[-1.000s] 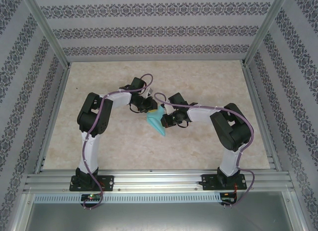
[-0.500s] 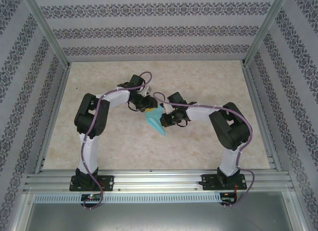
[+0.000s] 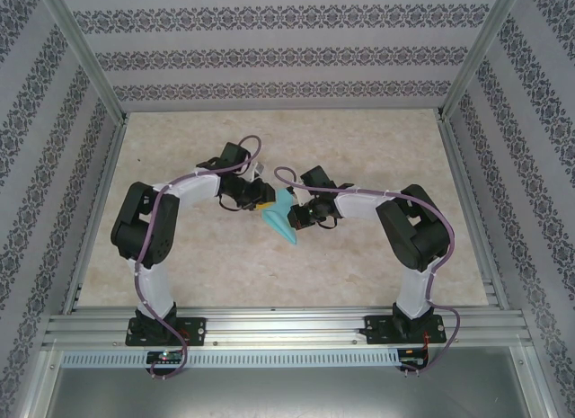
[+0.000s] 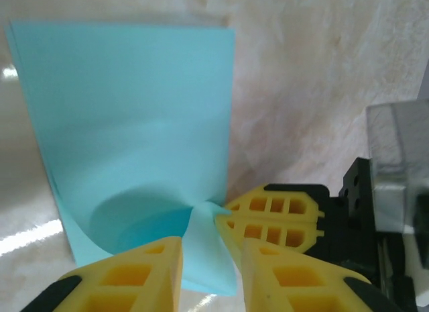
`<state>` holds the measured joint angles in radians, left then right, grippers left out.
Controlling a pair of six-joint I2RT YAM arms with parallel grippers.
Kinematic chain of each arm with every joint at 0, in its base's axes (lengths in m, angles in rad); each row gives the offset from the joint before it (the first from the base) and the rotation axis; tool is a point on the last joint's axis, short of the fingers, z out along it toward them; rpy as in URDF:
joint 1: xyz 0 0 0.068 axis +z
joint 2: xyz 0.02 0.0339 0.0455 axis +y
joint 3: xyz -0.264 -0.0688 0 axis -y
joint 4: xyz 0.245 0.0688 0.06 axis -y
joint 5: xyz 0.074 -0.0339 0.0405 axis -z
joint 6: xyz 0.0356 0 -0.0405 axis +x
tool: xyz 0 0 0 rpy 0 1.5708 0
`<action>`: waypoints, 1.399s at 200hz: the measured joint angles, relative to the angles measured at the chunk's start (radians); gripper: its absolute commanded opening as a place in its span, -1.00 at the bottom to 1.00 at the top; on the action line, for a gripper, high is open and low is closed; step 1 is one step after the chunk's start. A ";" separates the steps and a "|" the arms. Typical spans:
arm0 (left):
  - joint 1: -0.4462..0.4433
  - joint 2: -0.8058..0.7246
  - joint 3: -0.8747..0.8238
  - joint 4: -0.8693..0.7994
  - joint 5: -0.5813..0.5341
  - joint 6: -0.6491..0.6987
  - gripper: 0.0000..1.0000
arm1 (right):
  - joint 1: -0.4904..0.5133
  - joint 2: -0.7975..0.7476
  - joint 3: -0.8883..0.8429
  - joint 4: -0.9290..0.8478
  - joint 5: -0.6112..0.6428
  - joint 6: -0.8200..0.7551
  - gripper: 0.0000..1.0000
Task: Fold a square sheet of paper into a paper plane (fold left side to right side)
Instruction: Third fold the triangle at the center of the table.
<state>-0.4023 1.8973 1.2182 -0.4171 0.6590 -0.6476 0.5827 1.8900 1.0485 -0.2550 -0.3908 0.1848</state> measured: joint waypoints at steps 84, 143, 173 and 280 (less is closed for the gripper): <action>-0.086 0.015 -0.036 0.099 0.010 -0.078 -0.54 | 0.006 0.004 0.005 0.000 0.005 0.000 -1.00; -0.090 0.026 -0.062 0.101 -0.039 -0.076 -0.58 | 0.006 0.005 0.006 -0.001 0.005 -0.003 -1.00; -0.090 0.027 -0.085 0.100 -0.057 -0.072 -0.59 | 0.006 0.006 0.009 -0.005 0.005 -0.003 -1.00; -0.090 0.041 -0.113 0.103 -0.093 -0.049 -0.62 | 0.012 0.015 0.027 -0.018 0.007 -0.003 -0.93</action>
<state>-0.4919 1.9385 1.1053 -0.3138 0.5663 -0.6968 0.5949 1.9049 1.0760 -0.2733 -0.3836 0.1818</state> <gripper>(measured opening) 0.191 0.049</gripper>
